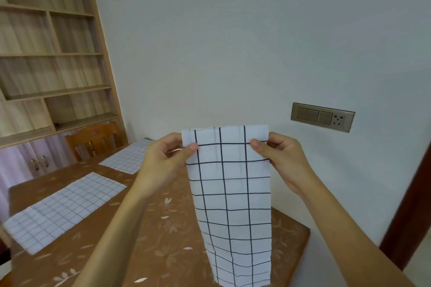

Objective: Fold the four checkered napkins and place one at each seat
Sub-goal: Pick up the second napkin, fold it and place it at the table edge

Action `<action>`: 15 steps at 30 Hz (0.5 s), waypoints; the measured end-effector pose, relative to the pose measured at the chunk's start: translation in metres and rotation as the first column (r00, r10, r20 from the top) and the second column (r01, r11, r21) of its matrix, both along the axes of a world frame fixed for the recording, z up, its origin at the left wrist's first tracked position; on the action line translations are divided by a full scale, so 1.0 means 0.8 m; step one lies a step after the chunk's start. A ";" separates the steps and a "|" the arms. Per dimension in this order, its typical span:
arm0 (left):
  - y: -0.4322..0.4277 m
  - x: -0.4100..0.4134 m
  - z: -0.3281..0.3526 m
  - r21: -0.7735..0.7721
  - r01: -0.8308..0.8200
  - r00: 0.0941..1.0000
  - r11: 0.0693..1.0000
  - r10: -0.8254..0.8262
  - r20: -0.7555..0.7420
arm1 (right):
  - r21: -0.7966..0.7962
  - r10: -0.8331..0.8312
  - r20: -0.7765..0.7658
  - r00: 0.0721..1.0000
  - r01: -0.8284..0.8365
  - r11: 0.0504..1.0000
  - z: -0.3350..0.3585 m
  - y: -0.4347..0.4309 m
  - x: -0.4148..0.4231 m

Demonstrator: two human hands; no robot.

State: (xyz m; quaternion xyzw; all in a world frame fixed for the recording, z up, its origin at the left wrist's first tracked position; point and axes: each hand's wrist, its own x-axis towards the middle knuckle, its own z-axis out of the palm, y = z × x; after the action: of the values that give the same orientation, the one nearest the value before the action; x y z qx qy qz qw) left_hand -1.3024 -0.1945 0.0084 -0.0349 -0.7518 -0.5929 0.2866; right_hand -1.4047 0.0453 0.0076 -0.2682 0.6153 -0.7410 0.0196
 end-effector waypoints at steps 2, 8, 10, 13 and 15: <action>-0.002 -0.003 0.001 0.008 -0.043 0.999 0.999 0.043 -0.018 | -0.023 -0.004 -0.002 1.000 0.004 1.000 0.002 0.000 -0.002; 0.000 -0.006 0.016 0.035 -0.033 0.997 0.999 0.035 -0.064 | 0.030 0.080 0.003 0.997 -0.080 0.996 0.005 0.007 -0.004; -0.003 -0.010 0.021 0.062 -0.043 0.996 0.997 0.048 -0.079 | 0.185 0.165 0.000 0.986 -0.162 0.969 -0.001 0.009 -0.002; -0.002 -0.011 0.028 0.066 -0.052 0.993 0.997 0.058 -0.101 | 0.285 0.137 -0.005 0.991 -0.130 0.950 -0.013 0.005 -0.001; -0.006 -0.013 0.027 0.032 -0.034 0.997 0.999 0.036 -0.065 | 0.232 0.076 -0.017 0.997 -0.070 0.970 -0.016 0.002 -0.001</action>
State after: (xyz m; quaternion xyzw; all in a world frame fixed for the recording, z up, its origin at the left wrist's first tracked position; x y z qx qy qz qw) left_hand -1.3125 -0.1989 0.0296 -0.0367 -0.7330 -0.5979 0.3222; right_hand -1.4058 0.0466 -0.0054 -0.2962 0.6874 -0.6594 0.0698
